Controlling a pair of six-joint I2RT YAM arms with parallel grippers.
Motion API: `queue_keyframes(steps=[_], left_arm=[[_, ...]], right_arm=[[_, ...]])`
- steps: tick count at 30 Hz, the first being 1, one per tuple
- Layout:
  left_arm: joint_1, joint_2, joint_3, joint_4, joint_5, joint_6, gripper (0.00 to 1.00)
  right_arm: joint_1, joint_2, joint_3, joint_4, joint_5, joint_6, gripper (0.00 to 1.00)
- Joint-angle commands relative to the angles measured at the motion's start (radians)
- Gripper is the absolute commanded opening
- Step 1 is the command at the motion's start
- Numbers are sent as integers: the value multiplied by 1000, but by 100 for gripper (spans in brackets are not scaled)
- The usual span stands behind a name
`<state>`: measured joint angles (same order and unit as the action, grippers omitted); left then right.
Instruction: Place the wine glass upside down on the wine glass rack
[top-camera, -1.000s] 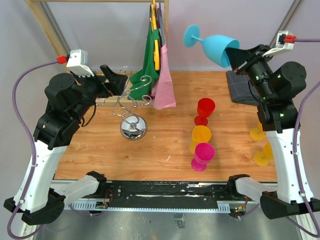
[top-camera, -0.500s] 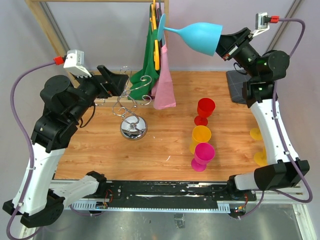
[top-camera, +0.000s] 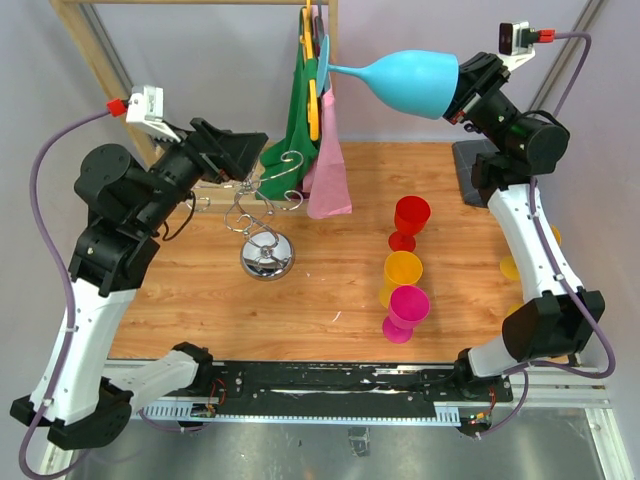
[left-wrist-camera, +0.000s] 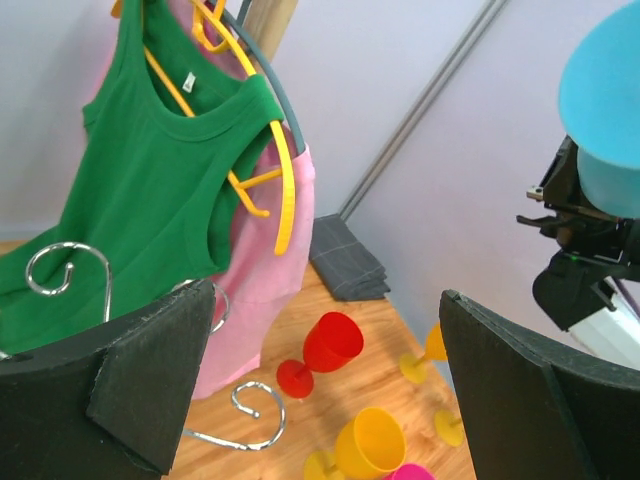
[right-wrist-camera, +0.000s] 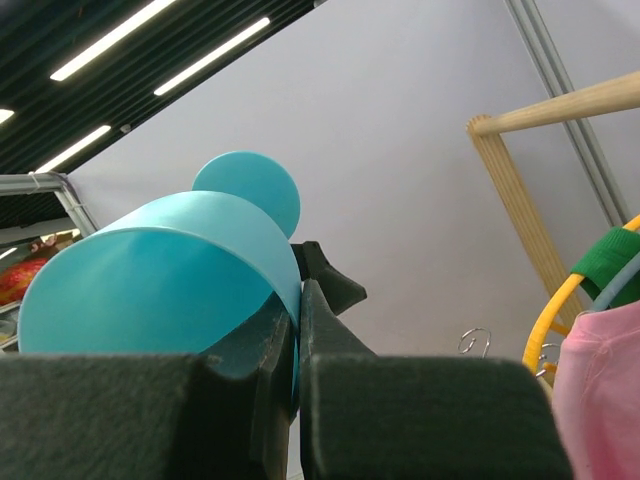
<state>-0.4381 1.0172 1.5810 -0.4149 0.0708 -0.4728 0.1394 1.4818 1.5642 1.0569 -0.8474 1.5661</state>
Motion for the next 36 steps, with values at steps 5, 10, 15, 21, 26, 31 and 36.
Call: queue_keyframes(steps=[5,10,15,21,26,31,36], left_arm=[[116,94,43,167,274,-107,99],[225,156,76,256,394,-180,99],[336,192,-24,495,564,-347,99],[450,225,-184,967,736,-710,99],[476,249,-236,1277,767,-949,99],[486,261,-277,1488,754,-1115,99],[499,314,-351,1840,678,-1425,99]], right_arm=[[-13,-15,12,127,-34,74,1],[-13,-19,14,124,-37,78,1],[-12,-15,35,122,-43,96,1],[5,-8,54,112,-50,98,1],[55,14,80,94,-55,82,1],[131,59,147,68,-64,57,1],[198,134,230,73,-53,57,1]])
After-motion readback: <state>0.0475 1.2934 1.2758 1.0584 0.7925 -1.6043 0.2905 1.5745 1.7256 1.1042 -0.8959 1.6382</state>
